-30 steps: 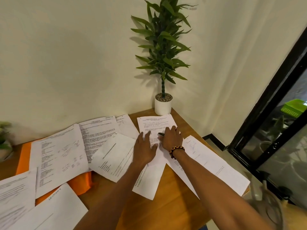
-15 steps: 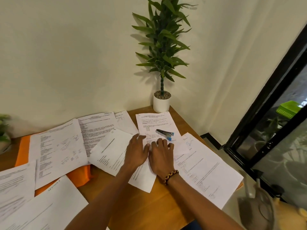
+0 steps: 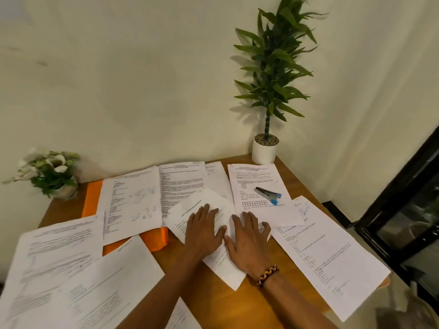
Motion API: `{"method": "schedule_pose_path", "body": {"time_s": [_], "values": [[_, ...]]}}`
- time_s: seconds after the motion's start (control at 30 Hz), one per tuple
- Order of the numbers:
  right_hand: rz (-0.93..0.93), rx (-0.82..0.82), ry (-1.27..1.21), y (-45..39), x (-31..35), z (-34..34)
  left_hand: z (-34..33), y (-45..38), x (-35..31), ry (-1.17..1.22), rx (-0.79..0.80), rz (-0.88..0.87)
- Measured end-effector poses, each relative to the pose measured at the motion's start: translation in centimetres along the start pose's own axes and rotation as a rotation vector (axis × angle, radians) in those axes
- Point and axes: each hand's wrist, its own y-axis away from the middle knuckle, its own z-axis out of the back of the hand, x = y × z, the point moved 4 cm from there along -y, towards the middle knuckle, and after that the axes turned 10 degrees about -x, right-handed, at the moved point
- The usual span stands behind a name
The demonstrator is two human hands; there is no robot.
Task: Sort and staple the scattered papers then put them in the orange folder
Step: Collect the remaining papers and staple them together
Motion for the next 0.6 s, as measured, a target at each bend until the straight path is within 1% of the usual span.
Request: {"method": "schedule_pose_path", "body": {"time_s": [0.1, 0.17, 0.23, 0.27, 0.33, 0.37, 0.47, 0.5, 0.6], "values": [[0.099, -0.029, -0.114, -0.8, 0.9, 0.6, 0.6, 0.8, 0.2, 0.148, -0.050, -0.047], [0.174, 0.029, -0.109, -1.0, 1.6, 0.2, 1.4, 1.0, 0.5, 0.313, -0.159, 0.010], [0.204, 0.094, -0.074, -0.5, 2.4, -0.5, 2.0, 1.1, 0.9, 0.389, -0.238, 0.069], [0.198, 0.104, -0.066, 0.0, 2.7, -0.7, 2.2, 1.1, 1.1, 0.372, -0.281, 0.069], [0.171, 0.089, -0.063, 0.8, 3.2, -0.6, 1.9, 1.0, 1.9, 0.265, -0.345, 0.065], [0.164, 0.075, -0.061, 1.3, 3.3, -0.4, 1.8, 1.0, 2.4, 0.204, -0.341, 0.080], [0.135, 0.053, -0.048, 2.6, 3.3, -0.1, 0.9, 1.2, 3.4, 0.060, -0.190, 0.097], [0.121, 0.049, -0.045, 2.9, 3.2, 0.1, 0.7, 1.4, 3.5, 0.038, -0.175, 0.089], [0.114, 0.056, -0.036, 3.3, 2.9, 0.3, 1.0, 1.9, 3.2, 0.042, -0.243, 0.069]]}}
